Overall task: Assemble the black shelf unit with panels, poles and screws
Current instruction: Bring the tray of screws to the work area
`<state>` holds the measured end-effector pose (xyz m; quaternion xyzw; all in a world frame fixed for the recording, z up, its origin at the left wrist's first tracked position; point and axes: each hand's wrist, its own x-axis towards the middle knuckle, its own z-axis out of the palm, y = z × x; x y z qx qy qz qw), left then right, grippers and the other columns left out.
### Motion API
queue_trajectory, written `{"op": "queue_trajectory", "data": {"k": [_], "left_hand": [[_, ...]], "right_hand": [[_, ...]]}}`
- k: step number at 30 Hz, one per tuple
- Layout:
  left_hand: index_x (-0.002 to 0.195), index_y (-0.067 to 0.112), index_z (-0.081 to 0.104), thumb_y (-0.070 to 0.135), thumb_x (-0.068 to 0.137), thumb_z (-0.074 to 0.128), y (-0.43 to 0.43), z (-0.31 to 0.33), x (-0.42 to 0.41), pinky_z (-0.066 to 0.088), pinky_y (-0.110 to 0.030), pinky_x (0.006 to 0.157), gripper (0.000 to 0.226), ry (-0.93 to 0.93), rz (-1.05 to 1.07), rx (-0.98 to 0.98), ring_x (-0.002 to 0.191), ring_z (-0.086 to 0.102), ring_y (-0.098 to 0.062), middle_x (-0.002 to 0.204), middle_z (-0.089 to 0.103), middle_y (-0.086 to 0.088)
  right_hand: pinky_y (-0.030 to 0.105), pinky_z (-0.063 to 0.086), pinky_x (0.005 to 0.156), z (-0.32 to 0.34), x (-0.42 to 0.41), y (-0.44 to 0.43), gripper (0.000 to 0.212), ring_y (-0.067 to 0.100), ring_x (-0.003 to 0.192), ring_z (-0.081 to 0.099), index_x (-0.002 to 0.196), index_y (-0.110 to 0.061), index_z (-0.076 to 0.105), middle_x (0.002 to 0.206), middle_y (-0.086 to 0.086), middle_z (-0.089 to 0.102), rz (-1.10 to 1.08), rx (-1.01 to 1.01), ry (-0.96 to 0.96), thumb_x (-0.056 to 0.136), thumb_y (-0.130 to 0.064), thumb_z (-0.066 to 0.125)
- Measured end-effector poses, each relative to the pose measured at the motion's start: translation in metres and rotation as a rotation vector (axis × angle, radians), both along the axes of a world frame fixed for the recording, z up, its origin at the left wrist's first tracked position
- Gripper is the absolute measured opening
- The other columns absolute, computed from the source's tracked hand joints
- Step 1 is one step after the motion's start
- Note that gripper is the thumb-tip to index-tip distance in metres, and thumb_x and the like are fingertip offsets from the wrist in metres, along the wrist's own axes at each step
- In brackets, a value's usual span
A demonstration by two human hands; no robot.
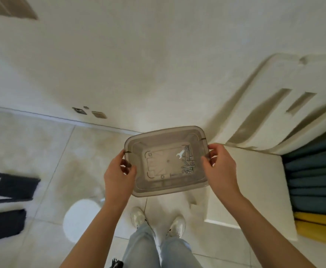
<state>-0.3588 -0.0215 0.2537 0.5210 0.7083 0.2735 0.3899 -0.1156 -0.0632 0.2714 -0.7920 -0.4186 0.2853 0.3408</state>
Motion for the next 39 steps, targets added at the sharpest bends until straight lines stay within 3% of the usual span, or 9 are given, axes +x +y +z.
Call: {"op": "queue_trajectory", "data": {"k": [6,11,17,20,23,28,34,39], "left_hand": [[0.143,0.020,0.053,0.005,0.091,0.066,0.018,0.013,-0.080,0.048,-0.013,0.060,0.056,-0.026,0.157,0.003,0.071,0.058,-0.008,0.083,0.060,0.005],[0.143,0.020,0.053,0.005,0.091,0.065,0.030,0.017,-0.137,0.047,-0.008,0.062,0.056,-0.027,0.254,0.013,0.068,0.055,-0.008,0.084,0.059,0.005],[0.142,0.021,0.053,0.005,0.091,0.065,0.046,0.017,-0.192,0.042,-0.002,0.061,0.056,0.017,0.345,0.005,0.068,0.054,0.009,0.079,0.057,0.005],[0.142,0.021,0.053,0.006,0.091,0.066,0.059,0.014,-0.214,0.043,-0.007,0.055,0.054,0.049,0.408,-0.016,0.067,0.057,-0.002,0.079,0.057,0.008],[0.143,0.021,0.053,0.008,0.091,0.066,0.076,0.009,-0.232,0.040,-0.009,0.056,0.054,0.069,0.477,-0.036,0.068,0.058,-0.008,0.080,0.059,0.008],[0.143,0.021,0.053,0.008,0.091,0.067,0.109,0.005,-0.256,0.039,-0.009,0.056,0.056,0.080,0.610,-0.059,0.068,0.057,-0.008,0.082,0.059,0.009],[0.143,0.021,0.053,0.009,0.092,0.067,0.142,0.003,-0.281,0.037,-0.009,0.060,0.054,0.079,0.815,-0.078,0.072,0.057,-0.007,0.085,0.058,0.012],[0.142,0.022,0.053,0.009,0.092,0.067,0.162,0.001,-0.308,0.036,-0.008,0.057,0.053,0.070,0.960,-0.072,0.070,0.058,-0.007,0.084,0.058,0.013]], "right_hand": [[0.010,0.042,0.059,0.008,-0.074,0.053,0.027,0.004,0.076,0.057,0.116,-0.014,0.057,0.093,-0.002,0.062,0.130,-0.035,-0.020,0.090,-0.008,0.064],[0.014,0.036,0.060,0.008,-0.132,0.091,0.025,0.003,0.074,0.056,0.112,-0.015,0.058,0.089,-0.006,0.061,0.227,-0.045,-0.054,0.089,-0.008,0.064],[0.006,0.036,0.057,0.001,-0.191,0.138,0.026,0.001,0.071,0.053,0.109,-0.016,0.058,0.088,-0.002,0.060,0.364,-0.053,-0.100,0.087,-0.006,0.066],[0.000,0.037,0.058,-0.001,-0.217,0.164,0.025,0.001,0.070,0.054,0.107,-0.016,0.057,0.086,-0.003,0.059,0.431,-0.041,-0.082,0.087,-0.004,0.065],[0.004,0.040,0.056,-0.002,-0.238,0.198,0.025,0.001,0.073,0.055,0.110,-0.014,0.058,0.089,-0.001,0.060,0.511,-0.058,-0.089,0.088,-0.005,0.065],[0.001,0.040,0.058,0.001,-0.275,0.264,0.024,0.002,0.073,0.056,0.110,-0.012,0.058,0.090,-0.001,0.061,0.669,-0.064,-0.082,0.089,-0.005,0.066],[0.006,0.042,0.058,0.008,-0.322,0.336,0.026,0.002,0.075,0.057,0.104,-0.024,0.052,0.090,-0.007,0.060,0.892,-0.058,-0.068,0.090,-0.007,0.065],[0.001,0.041,0.058,0.010,-0.374,0.382,0.027,0.000,0.072,0.057,0.103,-0.027,0.051,0.088,-0.014,0.057,1.017,-0.061,-0.059,0.090,-0.007,0.065]]}}
